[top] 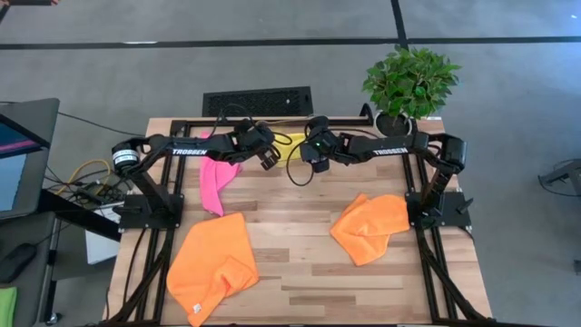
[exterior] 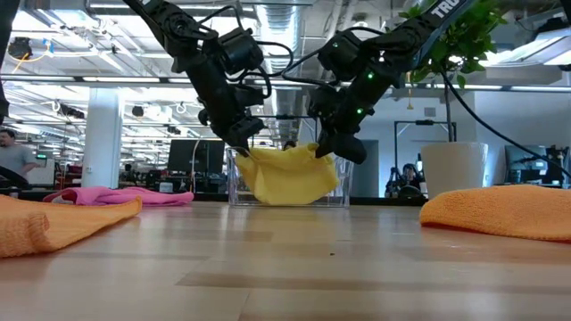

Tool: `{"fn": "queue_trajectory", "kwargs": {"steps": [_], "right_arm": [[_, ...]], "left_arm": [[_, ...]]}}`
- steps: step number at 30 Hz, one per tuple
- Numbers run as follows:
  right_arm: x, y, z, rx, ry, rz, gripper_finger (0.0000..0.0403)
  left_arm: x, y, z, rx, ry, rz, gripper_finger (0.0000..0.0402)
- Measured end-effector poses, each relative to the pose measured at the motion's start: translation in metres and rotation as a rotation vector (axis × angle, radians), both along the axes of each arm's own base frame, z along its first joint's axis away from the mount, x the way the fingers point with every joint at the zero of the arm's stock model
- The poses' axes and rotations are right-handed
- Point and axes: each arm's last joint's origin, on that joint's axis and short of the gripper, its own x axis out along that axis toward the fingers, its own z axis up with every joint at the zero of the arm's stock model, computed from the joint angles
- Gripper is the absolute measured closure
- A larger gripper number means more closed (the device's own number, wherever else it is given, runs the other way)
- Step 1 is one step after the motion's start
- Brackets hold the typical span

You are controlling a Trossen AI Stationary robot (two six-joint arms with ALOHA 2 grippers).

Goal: Fold microfiber towels
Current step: Put the folded yellow towel into the transparent bin

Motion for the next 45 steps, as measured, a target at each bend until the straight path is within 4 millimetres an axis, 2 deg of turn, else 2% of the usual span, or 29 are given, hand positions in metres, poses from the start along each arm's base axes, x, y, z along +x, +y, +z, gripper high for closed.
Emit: {"fn": "queue_trajectory", "kwargs": {"steps": [8, 16, 21, 26, 37, 40, 45], "right_arm": [[0.000, 0.000, 0.000, -0.004, 0.004, 0.004, 0.0290], [0.001, -0.001, 0.001, -0.015, -0.008, -0.004, 0.0200], [0.001, -0.001, 0.003, -0.035, -0.021, -0.026, 0.0165], [0.002, -0.002, 0.003, -0.019, -0.049, -0.048, 0.0160], [0.004, -0.002, 0.009, 0.023, -0.054, -0.072, 0.0159], [0.004, -0.002, 0.009, 0.027, -0.058, -0.072, 0.0159], [0.003, -0.005, 0.009, 0.039, -0.077, -0.094, 0.0159]], "left_arm": [[0.000, 0.000, 0.000, 0.001, 0.000, 0.002, 0.0312], [0.000, 0.001, 0.001, 0.020, 0.000, 0.008, 0.0251], [0.000, 0.001, 0.003, 0.029, 0.001, 0.007, 0.0233], [-0.001, -0.002, 0.009, -0.012, -0.031, -0.044, 0.0232], [0.002, 0.004, 0.043, -0.077, -0.054, -0.079, 0.0232], [0.006, 0.002, 0.048, -0.113, -0.076, -0.165, 0.0232], [0.010, -0.002, 0.043, -0.165, -0.056, -0.383, 0.0232]]}}
